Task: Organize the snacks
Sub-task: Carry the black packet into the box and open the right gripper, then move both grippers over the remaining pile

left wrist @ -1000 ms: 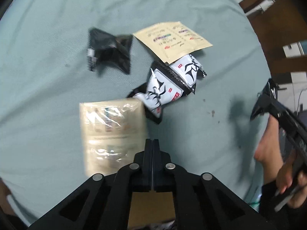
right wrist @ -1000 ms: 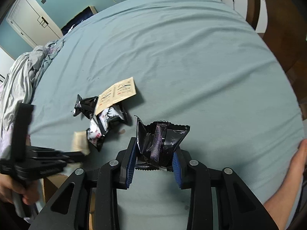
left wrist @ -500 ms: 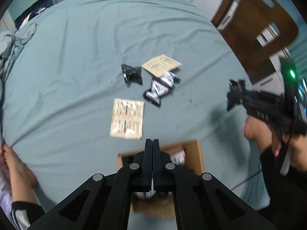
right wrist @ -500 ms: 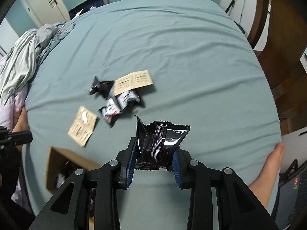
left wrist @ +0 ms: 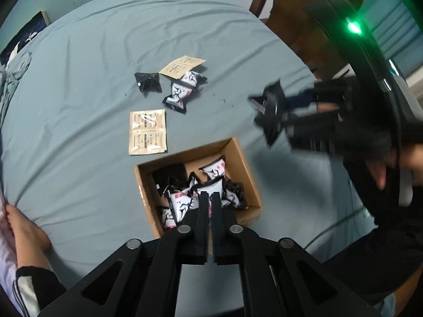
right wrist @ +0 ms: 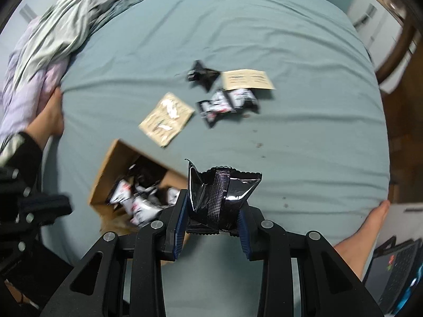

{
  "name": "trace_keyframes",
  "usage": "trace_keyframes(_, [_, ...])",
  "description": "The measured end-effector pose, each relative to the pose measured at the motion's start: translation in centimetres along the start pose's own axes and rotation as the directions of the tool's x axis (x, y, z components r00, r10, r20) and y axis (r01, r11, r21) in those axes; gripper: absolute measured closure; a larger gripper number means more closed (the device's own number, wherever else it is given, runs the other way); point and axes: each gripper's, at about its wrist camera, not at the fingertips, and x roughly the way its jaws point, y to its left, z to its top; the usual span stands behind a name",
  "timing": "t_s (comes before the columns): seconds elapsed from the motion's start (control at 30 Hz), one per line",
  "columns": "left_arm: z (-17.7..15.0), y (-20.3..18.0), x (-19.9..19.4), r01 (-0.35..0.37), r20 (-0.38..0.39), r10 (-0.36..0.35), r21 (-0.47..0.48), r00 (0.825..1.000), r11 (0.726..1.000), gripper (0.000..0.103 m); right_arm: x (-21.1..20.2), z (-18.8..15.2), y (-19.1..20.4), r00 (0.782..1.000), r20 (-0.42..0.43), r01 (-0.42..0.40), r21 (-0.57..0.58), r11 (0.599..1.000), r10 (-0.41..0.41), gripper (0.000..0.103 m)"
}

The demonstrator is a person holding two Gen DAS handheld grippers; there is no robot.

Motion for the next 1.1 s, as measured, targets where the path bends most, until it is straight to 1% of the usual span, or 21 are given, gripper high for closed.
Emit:
trace_keyframes(0.03, [0.1,0.2,0.1,-0.01,-0.004,0.01,-0.004,1.0,1.0,0.07,0.0,0.0,0.6,1.0,-0.004,-0.01,-0.008,1.0,0.01,0.071])
trace_keyframes(0.07, [0.3,0.4,0.2,-0.032,-0.009,0.032,-0.011,0.999,0.999,0.034,-0.2,0.0,1.4,1.0,-0.01,-0.024,-0.015,1.0,0.024,0.071])
trace_keyframes(0.1, [0.5,0.8,0.3,-0.065,-0.007,0.065,-0.022,0.998,0.998,0.02,-0.1,0.0,1.8,0.999,-0.016,-0.033,-0.016,0.999,0.032,0.071])
trace_keyframes(0.13, [0.6,1.1,0.2,-0.093,0.004,0.093,-0.037,0.996,0.995,0.01,0.0,-0.1,2.2,0.999,-0.023,-0.042,-0.014,0.999,0.042,0.071])
trace_keyframes(0.17, [0.7,1.6,0.1,-0.112,0.015,0.113,-0.052,0.993,0.992,0.009,0.1,-0.1,2.8,0.998,-0.03,-0.052,-0.008,0.999,0.052,0.071])
trace_keyframes(0.23, [0.8,2.1,0.6,-0.141,-0.018,0.14,-0.045,0.99,0.989,0.009,0.7,-0.1,2.8,0.999,-0.046,-0.026,0.038,0.999,0.028,0.071])
trace_keyframes(0.27, [0.9,2.4,0.6,-0.143,-0.025,0.142,-0.047,0.989,0.989,0.009,1.2,0.0,2.6,0.997,-0.067,-0.031,0.075,0.997,0.036,0.071])
trace_keyframes(0.33, [1.0,3.1,0.5,-0.147,-0.009,0.147,-0.064,0.989,0.987,0.009,1.8,0.3,2.5,0.996,-0.072,-0.047,0.137,0.989,0.058,0.071])
trace_keyframes(0.4, [1.0,3.8,0.5,-0.169,-0.005,0.169,-0.084,0.986,0.982,0.009,2.0,0.5,3.0,0.995,-0.081,-0.046,0.124,0.991,0.056,0.071])
trace_keyframes(0.47, [1.0,4.2,0.8,-0.183,-0.021,0.182,-0.081,0.983,0.98,0.008,2.0,0.6,3.4,0.996,-0.078,-0.025,0.101,0.995,0.033,0.071])
trace_keyframes(0.53, [1.0,4.7,1.0,-0.202,-0.026,0.201,-0.084,0.979,0.976,0.008,2.3,0.6,3.6,0.995,-0.09,-0.025,0.095,0.995,0.034,0.071])
trace_keyframes(0.77, [1.2,5.7,2.2,-0.255,-0.054,0.252,-0.081,0.966,0.963,0.008,3.5,0.5,3.7,0.985,-0.152,-0.059,0.142,0.988,0.081,0.07])
trace_keyframes(0.83, [1.3,5.8,2.5,-0.265,-0.064,0.26,-0.074,0.963,0.961,0.008,3.9,0.5,3.5,0.982,-0.167,-0.062,0.153,0.986,0.087,0.068])
trace_keyframes(0.93, [1.5,5.8,3.0,-0.273,-0.073,0.268,-0.065,0.961,0.96,0.008,4.2,0.6,3.1,0.982,-0.176,-0.039,0.168,0.985,0.069,0.055])
trace_keyframes(1.0, [1.5,5.7,3.2,-0.274,-0.073,0.27,-0.054,0.96,0.96,0.008,4.4,0.6,2.8,0.981,-0.176,-0.047,0.182,0.982,0.08,0.039])
trace_keyframes(1.03, [1.5,5.6,3.3,-0.273,-0.073,0.269,-0.047,0.96,0.961,0.008,4.6,0.6,2.8,0.979,-0.18,-0.059,0.193,0.979,0.094,0.036])
trace_keyframes(1.1, [1.6,5.4,3.6,-0.278,-0.081,0.275,-0.029,0.958,0.96,0.008,4.9,0.5,2.5,0.974,-0.196,-0.072,0.214,0.974,0.115,0.035])
